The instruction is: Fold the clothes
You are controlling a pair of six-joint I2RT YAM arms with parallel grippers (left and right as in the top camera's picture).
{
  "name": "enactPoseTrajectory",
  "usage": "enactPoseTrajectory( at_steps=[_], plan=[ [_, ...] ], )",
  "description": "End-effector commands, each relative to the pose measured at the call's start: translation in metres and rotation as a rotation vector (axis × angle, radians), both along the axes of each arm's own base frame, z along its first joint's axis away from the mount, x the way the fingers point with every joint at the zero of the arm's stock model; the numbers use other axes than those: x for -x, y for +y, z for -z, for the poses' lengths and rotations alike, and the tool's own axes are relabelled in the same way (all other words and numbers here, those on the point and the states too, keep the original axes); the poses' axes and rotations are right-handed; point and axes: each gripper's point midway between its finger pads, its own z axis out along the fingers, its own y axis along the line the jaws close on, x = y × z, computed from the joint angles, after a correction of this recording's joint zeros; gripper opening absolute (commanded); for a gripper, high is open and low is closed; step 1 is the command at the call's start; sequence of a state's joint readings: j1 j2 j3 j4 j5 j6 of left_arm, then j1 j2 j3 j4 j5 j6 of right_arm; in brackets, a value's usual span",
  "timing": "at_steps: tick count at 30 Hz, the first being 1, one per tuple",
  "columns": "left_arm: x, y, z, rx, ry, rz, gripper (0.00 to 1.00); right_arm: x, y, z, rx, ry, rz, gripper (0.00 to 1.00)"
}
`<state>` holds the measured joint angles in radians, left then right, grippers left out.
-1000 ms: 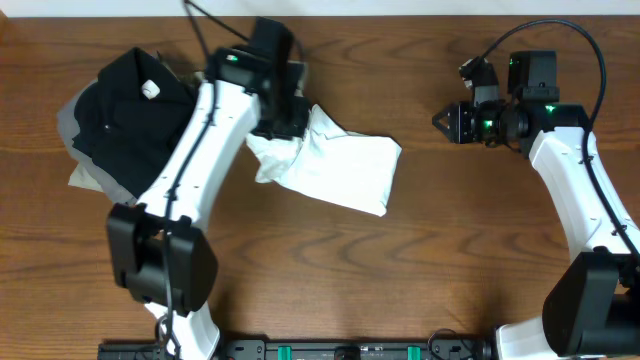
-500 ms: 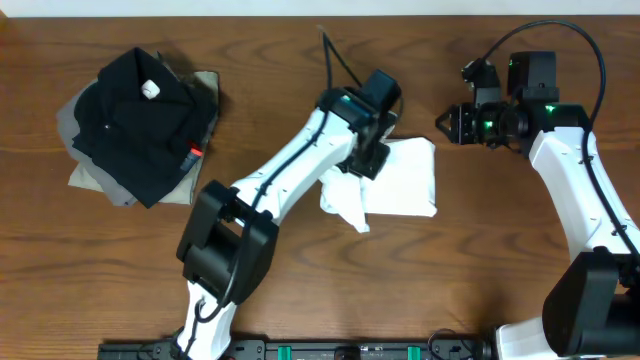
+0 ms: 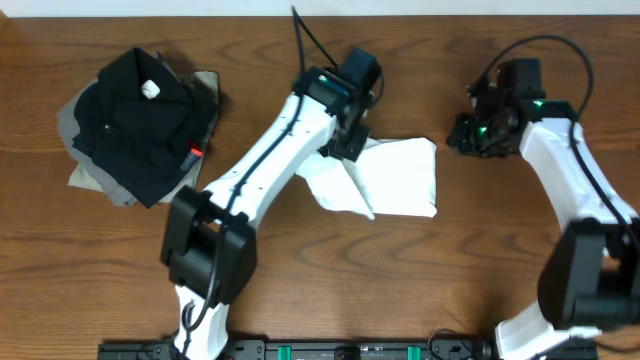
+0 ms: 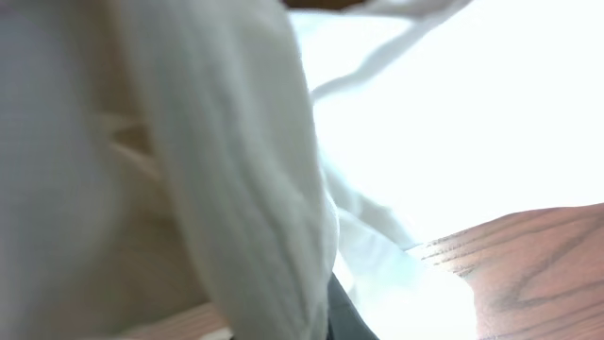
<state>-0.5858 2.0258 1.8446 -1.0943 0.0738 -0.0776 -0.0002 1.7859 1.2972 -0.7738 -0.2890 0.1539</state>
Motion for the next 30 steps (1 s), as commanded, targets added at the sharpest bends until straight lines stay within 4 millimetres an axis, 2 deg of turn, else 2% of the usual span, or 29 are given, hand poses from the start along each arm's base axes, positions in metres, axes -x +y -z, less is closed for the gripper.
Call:
enactPoseTrajectory(
  at_steps=[1,3,6,8,13,16,18,22,30],
  plan=[
    [-0.011,0.008,-0.033,0.017,-0.087,-0.021,0.06,0.005,0.019,0.028,-0.069,0.089,-0.023,0.19],
    [-0.013,0.012,-0.036,0.018,-0.096,-0.032,0.06,0.007,0.033,0.041,-0.121,0.121,-0.059,0.2],
    [-0.016,0.015,-0.04,0.023,-0.105,-0.04,0.06,0.01,0.051,0.051,-0.18,0.137,-0.124,0.22],
    [-0.017,0.014,-0.044,0.028,-0.112,-0.04,0.06,0.013,0.056,0.058,-0.173,0.155,-0.137,0.22],
    [-0.022,0.006,-0.064,0.068,-0.146,-0.036,0.06,0.026,0.046,0.085,-0.077,0.254,-0.069,0.15],
    [-0.017,-0.013,-0.08,0.16,-0.139,-0.007,0.06,0.034,0.045,0.102,-0.07,0.298,-0.067,0.13],
    [-0.011,-0.026,-0.083,0.197,-0.129,0.022,0.06,0.038,0.045,0.111,-0.069,0.325,-0.065,0.13],
    [0.002,-0.047,-0.073,0.192,-0.104,0.072,0.06,0.04,0.048,0.118,-0.09,0.342,-0.072,0.13],
    [0.029,-0.095,-0.032,0.154,-0.037,0.183,0.06,0.041,0.05,0.117,-0.096,0.341,-0.084,0.14]
  ],
)
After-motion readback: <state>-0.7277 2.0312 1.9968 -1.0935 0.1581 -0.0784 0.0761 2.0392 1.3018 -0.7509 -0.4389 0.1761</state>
